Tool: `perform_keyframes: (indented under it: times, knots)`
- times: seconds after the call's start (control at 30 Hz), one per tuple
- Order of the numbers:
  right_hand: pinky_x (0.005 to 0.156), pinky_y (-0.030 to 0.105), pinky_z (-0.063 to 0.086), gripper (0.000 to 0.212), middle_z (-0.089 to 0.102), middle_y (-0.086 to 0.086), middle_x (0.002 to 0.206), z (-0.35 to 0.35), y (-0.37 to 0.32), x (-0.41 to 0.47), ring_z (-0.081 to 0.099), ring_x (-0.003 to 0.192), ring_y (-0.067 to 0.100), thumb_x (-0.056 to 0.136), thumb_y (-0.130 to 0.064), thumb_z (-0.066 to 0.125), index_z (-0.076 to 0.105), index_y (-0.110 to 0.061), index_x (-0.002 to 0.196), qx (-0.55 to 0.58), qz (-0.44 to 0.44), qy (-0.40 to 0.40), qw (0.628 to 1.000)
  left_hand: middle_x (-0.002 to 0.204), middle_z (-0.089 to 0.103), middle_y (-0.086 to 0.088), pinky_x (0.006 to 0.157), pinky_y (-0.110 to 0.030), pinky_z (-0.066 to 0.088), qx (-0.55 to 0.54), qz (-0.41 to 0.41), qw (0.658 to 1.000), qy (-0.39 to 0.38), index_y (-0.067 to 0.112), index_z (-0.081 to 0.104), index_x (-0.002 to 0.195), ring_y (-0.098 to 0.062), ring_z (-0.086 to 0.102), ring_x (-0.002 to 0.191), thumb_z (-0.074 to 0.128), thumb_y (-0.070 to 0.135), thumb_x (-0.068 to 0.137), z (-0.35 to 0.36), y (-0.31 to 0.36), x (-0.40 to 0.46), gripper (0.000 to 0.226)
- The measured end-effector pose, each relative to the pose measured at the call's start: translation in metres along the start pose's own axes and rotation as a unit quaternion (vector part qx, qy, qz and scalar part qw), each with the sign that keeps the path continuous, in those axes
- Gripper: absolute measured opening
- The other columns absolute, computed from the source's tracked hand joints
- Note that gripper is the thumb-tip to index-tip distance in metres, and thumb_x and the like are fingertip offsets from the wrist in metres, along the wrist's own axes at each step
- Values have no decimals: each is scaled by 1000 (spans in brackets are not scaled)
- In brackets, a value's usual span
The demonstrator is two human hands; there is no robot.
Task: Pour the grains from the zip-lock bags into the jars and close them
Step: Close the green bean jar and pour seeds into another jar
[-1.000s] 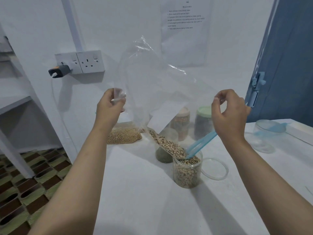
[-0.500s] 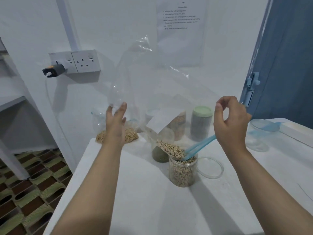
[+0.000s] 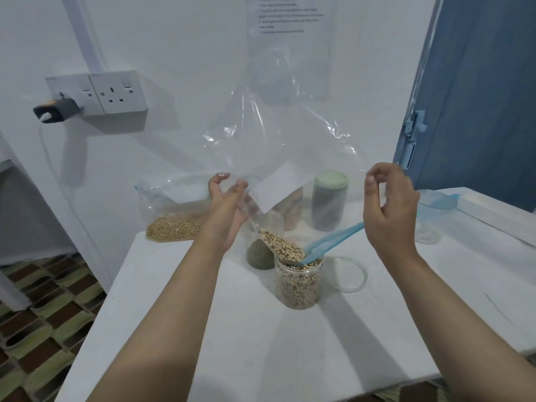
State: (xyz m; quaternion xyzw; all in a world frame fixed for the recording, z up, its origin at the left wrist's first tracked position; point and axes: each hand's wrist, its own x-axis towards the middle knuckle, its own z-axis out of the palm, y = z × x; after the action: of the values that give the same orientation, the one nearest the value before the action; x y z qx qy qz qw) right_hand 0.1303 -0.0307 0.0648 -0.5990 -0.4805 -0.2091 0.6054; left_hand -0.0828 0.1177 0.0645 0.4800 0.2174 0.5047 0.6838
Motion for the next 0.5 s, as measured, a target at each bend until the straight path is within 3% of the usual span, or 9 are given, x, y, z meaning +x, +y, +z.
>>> perform_keyframes:
  times: [0.07,0.17,0.3,0.4,0.5]
  knots:
    - [87,48,41,14,53,-14,94,-3,4,-2,54,92,19,100,-23,43,55,-16,104,10,9,2,1000,104,59,-2,94,-49,53,8,14,1000,-10,31,38,110,-21,62,97,53,14,100,8,3,-1,24]
    - [88,58,43,9,53,-13,95,-5,6,-3,55,93,20,101,-24,42,50,-26,104,20,20,3,1000,106,61,-1,90,-42,56,44,38,998,-30,33,37,113,-19,64,98,51,17,101,16,8,-3,24]
    - [91,59,43,8,53,-13,95,-6,10,-5,55,96,21,102,-25,41,46,-31,104,36,43,-6,998,117,61,1,91,-36,52,101,64,989,-83,43,36,129,-11,63,96,52,12,100,15,6,-6,46]
    - [92,57,44,8,52,-20,92,-5,16,-7,55,96,22,103,-23,43,47,-29,104,53,45,-10,998,135,58,-2,99,-41,49,107,53,986,-116,52,22,146,-14,61,119,55,-4,95,11,-10,-13,82]
    - [93,53,45,9,52,-24,94,-6,19,-10,54,96,21,104,-20,44,48,-28,105,60,47,-17,997,129,62,-1,97,-40,47,109,57,989,-87,50,17,145,-14,61,116,48,-12,95,14,-23,-20,85]
